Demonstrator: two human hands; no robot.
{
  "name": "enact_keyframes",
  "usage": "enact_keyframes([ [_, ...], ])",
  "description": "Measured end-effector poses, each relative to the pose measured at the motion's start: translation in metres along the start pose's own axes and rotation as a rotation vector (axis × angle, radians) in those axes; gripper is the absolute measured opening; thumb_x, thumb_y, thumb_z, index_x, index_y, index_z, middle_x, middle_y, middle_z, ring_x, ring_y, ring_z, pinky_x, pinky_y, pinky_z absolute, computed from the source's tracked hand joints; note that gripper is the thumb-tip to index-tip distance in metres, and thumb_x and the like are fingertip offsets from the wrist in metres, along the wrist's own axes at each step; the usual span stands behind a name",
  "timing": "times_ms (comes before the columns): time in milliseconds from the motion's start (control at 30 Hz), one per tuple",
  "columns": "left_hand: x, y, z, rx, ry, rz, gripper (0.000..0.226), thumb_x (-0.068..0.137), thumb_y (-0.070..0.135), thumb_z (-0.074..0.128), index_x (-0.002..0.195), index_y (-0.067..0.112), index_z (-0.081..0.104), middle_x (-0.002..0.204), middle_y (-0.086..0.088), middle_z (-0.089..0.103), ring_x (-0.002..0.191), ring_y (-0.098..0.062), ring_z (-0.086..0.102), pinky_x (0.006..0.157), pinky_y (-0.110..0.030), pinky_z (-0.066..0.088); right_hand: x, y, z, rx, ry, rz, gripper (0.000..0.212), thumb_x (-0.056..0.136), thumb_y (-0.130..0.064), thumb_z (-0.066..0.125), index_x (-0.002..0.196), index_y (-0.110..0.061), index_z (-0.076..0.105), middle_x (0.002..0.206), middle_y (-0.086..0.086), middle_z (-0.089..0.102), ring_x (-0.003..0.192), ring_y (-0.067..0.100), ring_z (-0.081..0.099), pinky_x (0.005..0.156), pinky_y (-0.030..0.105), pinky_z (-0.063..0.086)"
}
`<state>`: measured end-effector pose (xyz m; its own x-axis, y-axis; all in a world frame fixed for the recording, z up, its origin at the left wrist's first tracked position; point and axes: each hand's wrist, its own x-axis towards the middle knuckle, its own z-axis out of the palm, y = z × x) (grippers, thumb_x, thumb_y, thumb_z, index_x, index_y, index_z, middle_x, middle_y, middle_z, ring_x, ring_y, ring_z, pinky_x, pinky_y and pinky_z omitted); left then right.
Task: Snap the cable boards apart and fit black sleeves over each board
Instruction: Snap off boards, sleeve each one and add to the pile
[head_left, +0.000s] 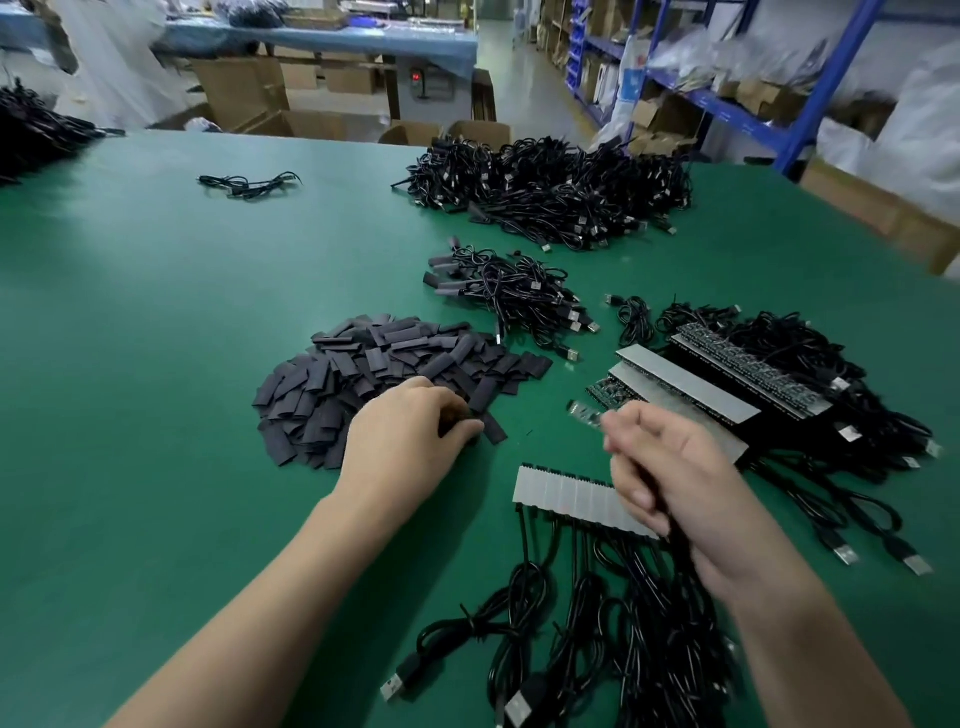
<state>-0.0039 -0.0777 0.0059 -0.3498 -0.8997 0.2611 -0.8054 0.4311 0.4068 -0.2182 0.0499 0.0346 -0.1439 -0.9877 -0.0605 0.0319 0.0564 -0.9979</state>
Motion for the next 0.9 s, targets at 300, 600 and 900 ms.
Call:
enact_keyframes([
  [300, 0.005, -0.001, 0.008, 0.044, -0.018, -0.017, 0.019, 0.090, 0.049, 0.072, 0.104, 0.037, 0.076, 0.103, 0.015, 0.063, 0.094, -0.012, 0.063, 0.069, -0.026, 0.041, 0.003, 0.014, 0.019, -0.493, -0.004, -0.052, 0.029, 0.097, -0.050, 0.062, 0.085, -0.024, 0.065, 0.055, 0.001, 0.063, 0.044, 0.008, 0.040, 0.045, 0.019, 0.034],
  [600, -0.019, 0.001, -0.011, -0.354, 0.086, 0.136, 0.015, 0.086, 0.037, 0.080, 0.100, 0.031, 0.079, 0.093, 0.019, 0.069, 0.087, -0.004, 0.065, 0.080, -0.025, 0.054, 0.003, 0.011, 0.018, -0.276, -0.005, -0.060, 0.024, 0.099, -0.039, 0.064, 0.084, -0.020, 0.060, 0.056, -0.003, 0.055, 0.053, 0.013, 0.044, 0.050, 0.025, 0.039],
  [900, -0.054, 0.010, -0.019, -0.662, 0.182, 0.204, 0.018, 0.083, 0.028, 0.078, 0.099, 0.020, 0.082, 0.100, 0.014, 0.075, 0.102, -0.005, 0.068, 0.087, -0.008, 0.043, -0.001, 0.005, 0.027, -0.245, -0.043, -0.078, 0.023, 0.098, -0.037, 0.063, 0.080, -0.023, 0.062, 0.055, 0.002, 0.058, 0.050, 0.016, 0.043, 0.048, 0.025, 0.037],
])
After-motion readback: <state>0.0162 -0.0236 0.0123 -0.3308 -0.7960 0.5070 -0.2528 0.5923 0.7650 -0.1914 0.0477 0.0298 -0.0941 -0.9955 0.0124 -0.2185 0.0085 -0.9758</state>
